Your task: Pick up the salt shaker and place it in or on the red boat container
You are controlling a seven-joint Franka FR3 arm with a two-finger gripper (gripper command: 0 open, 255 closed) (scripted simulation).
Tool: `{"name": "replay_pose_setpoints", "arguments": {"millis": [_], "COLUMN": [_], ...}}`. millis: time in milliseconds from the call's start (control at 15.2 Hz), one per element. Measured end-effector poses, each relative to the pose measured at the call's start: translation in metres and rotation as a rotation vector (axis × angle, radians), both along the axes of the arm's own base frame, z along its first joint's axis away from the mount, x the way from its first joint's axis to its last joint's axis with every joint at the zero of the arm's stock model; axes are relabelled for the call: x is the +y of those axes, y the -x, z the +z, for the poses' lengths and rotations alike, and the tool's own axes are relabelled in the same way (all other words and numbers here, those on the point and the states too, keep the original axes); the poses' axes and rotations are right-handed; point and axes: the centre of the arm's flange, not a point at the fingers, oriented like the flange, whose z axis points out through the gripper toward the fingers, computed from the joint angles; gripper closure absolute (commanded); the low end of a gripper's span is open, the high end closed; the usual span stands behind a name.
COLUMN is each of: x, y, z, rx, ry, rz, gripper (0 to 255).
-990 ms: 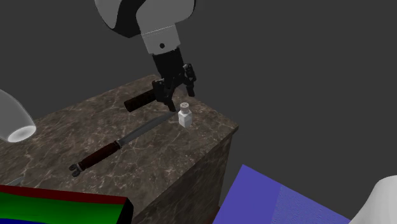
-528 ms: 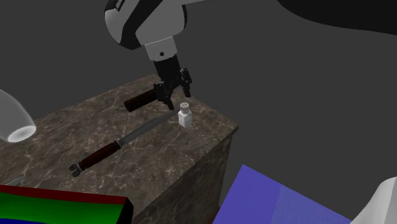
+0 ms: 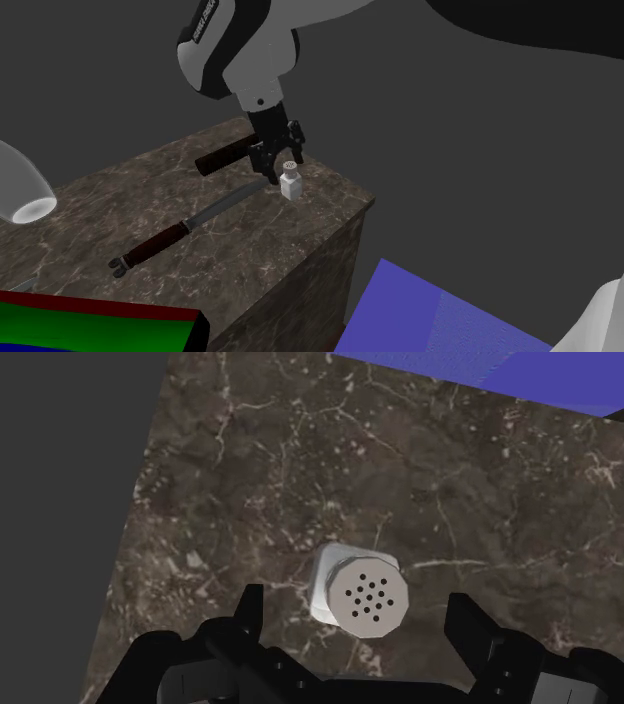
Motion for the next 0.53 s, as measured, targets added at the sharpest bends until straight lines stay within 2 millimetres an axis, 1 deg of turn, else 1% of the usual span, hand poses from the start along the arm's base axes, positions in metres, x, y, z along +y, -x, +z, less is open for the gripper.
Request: {"name": "replay_pose_setpoints", "arguments": {"millis": [264, 330, 528], "x": [-0.0001, -0.0001, -0.0001], "y": [0.0004, 0.0004, 0.0003], "z": [-0.0008, -0.0008, -0.0005], "rx": [0.000, 0.000, -0.001], "ry": [0.000, 0.000, 0.000], "rz": [0.000, 0.000, 0.000], "gripper": [0, 255, 255]}}
